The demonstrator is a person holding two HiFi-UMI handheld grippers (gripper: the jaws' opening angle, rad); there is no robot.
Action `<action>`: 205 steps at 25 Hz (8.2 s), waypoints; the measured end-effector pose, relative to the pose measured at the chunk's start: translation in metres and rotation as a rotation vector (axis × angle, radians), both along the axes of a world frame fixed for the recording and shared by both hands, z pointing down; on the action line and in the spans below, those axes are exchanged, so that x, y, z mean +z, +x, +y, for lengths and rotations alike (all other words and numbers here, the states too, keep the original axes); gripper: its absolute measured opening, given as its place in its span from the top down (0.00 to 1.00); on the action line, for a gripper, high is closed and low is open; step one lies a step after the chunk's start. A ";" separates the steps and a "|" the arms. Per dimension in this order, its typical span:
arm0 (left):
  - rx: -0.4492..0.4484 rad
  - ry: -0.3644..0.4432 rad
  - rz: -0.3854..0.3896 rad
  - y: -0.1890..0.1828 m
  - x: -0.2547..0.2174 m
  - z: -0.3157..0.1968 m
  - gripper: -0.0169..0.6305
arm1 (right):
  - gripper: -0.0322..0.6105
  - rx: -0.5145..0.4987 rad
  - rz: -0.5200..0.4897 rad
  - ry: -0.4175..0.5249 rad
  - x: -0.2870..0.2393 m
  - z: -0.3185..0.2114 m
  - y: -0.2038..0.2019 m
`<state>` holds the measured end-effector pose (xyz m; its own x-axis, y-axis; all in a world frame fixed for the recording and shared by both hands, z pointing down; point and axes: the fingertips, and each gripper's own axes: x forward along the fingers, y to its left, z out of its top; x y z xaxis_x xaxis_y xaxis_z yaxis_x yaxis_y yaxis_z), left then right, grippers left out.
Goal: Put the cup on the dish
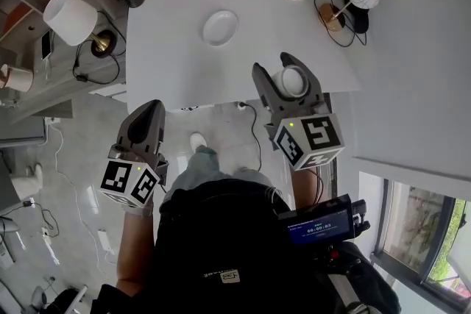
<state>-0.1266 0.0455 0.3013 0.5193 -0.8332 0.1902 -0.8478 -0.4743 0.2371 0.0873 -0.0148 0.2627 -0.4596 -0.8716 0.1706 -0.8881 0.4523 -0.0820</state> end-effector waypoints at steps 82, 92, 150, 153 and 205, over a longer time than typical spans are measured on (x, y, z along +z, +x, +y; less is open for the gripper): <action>-0.172 -0.407 -0.040 -0.031 0.109 -0.106 0.97 | 0.57 -0.183 0.152 -0.092 0.268 -0.288 -0.086; -0.165 -0.441 -0.050 -0.026 0.121 -0.113 0.97 | 0.57 -0.190 0.171 -0.109 0.291 -0.294 -0.087; -0.221 -0.494 -0.027 -0.038 0.136 -0.107 0.97 | 0.57 -0.249 0.370 -0.071 0.322 -0.301 -0.119; -0.224 -0.494 -0.025 -0.037 0.137 -0.107 0.97 | 0.57 -0.250 0.373 -0.070 0.322 -0.302 -0.118; -0.216 -0.414 0.005 -0.022 0.114 -0.090 0.97 | 0.41 -0.268 0.337 -0.058 0.282 -0.281 -0.101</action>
